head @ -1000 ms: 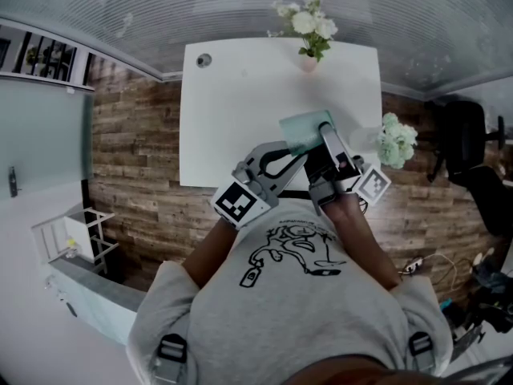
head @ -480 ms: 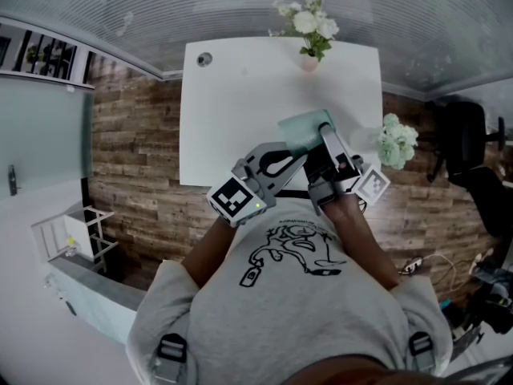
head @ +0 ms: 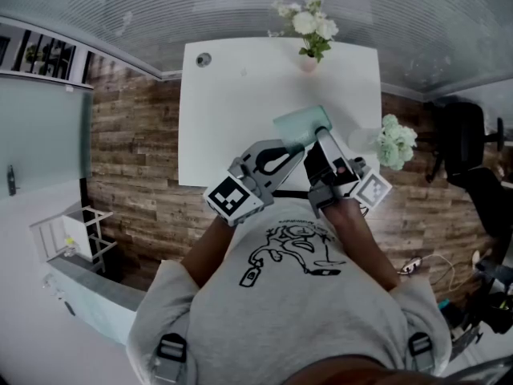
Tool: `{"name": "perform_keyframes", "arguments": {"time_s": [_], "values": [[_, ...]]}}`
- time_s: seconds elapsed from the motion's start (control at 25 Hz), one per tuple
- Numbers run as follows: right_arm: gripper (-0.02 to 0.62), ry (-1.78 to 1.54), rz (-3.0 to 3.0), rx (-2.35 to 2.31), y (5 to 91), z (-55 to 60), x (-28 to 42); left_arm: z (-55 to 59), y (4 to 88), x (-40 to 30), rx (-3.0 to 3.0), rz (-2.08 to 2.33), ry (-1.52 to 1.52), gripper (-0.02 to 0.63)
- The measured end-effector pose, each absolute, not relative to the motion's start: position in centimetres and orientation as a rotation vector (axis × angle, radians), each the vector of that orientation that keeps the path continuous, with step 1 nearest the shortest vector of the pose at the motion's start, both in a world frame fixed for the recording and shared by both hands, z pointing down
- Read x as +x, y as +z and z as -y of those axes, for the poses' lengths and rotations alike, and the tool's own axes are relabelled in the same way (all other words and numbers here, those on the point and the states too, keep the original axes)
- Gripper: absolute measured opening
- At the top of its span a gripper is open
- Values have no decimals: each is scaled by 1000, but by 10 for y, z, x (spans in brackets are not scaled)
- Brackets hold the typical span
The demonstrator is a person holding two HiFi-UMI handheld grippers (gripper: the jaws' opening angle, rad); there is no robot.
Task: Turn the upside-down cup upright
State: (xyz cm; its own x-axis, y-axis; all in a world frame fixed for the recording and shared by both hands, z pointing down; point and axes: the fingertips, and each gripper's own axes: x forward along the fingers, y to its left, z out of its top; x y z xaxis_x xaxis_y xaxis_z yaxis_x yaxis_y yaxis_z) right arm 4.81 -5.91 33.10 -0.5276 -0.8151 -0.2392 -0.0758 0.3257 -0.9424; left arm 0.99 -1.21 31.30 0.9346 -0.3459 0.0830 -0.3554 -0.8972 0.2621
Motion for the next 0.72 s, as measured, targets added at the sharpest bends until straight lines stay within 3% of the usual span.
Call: {"name": "perform_keyframes", "arguments": {"time_s": [0.32,0.72], "values": [[321,-1176,-2009,-907,326,52,47,20,309,3,2826,556,39,14],[321,-750,-2488,-1131,305,35,36,23,307,-5,2836,577,44,12]]}}
